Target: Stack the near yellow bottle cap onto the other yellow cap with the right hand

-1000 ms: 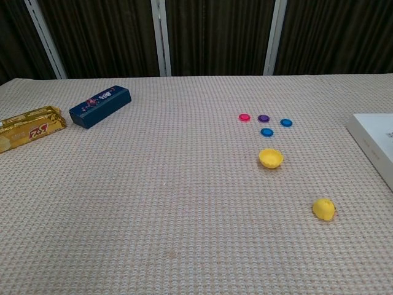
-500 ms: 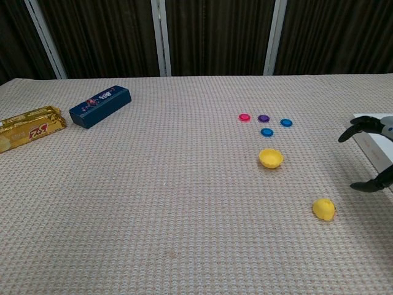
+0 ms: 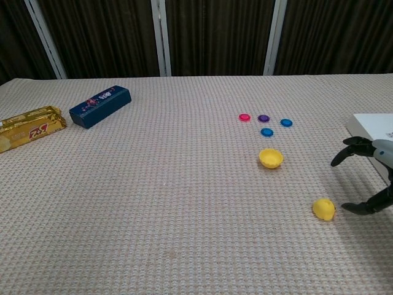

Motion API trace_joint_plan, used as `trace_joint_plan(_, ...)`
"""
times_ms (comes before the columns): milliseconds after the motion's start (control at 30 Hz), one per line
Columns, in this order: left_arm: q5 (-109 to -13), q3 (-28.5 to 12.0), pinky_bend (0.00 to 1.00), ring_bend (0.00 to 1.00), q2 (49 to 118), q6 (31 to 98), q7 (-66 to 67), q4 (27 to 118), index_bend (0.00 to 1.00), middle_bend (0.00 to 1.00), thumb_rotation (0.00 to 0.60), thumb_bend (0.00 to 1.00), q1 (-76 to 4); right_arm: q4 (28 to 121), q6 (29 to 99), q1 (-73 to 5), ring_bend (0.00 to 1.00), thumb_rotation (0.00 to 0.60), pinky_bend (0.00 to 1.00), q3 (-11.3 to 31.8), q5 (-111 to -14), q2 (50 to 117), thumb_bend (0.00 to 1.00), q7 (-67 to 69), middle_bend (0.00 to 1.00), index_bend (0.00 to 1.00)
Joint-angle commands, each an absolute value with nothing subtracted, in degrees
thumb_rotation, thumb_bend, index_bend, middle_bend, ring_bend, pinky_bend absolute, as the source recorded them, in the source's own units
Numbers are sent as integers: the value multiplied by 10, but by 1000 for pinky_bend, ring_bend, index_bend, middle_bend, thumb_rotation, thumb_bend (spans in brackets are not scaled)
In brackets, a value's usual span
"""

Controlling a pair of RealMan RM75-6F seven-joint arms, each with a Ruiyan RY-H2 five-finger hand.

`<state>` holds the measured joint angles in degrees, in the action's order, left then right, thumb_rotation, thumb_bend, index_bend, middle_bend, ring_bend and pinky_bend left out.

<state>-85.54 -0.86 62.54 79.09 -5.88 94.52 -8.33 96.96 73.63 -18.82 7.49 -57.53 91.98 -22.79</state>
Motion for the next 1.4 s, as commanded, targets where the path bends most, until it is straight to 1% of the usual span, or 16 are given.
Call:
trace_joint_plan(33, -856, -8, 174, 0, 625, 793, -57, 945, 0, 0, 600, 39, -83, 968, 736, -186, 0, 600, 0, 71, -577, 924, 174, -228, 0, 279)
trace_joint_plan(167, -855, -8, 175, 0, 626, 792, -56, 946, 0, 0, 600, 40, -83, 961, 735, -185, 0, 600, 0, 70, -576, 930, 177, -228, 0, 283)
trace_joint_plan(767, -855, -8, 174, 0, 626, 792, -56, 945, 0, 0, 600, 39, -83, 985, 763, -174, 0, 600, 0, 58, -577, 966, 179, -260, 0, 317)
trace_joint_plan(1067, -854, -8, 174, 0, 626, 792, -56, 945, 0, 0, 600, 39, -83, 975, 768, -173, 0, 600, 0, 58, -577, 986, 184, -272, 0, 383)
trace_joint_plan(1267, -853, -8, 174, 0, 626, 791, -56, 946, 0, 0, 600, 38, -83, 962, 759, -178, 0, 600, 0, 64, -571, 996, 188, -279, 0, 394)
trace_joint_plan(1400, -853, -9, 174, 0, 626, 791, -56, 946, 0, 0, 600, 39, -83, 956, 751, -182, 0, 600, 0, 67, -567, 998, 214, -286, 0, 395)
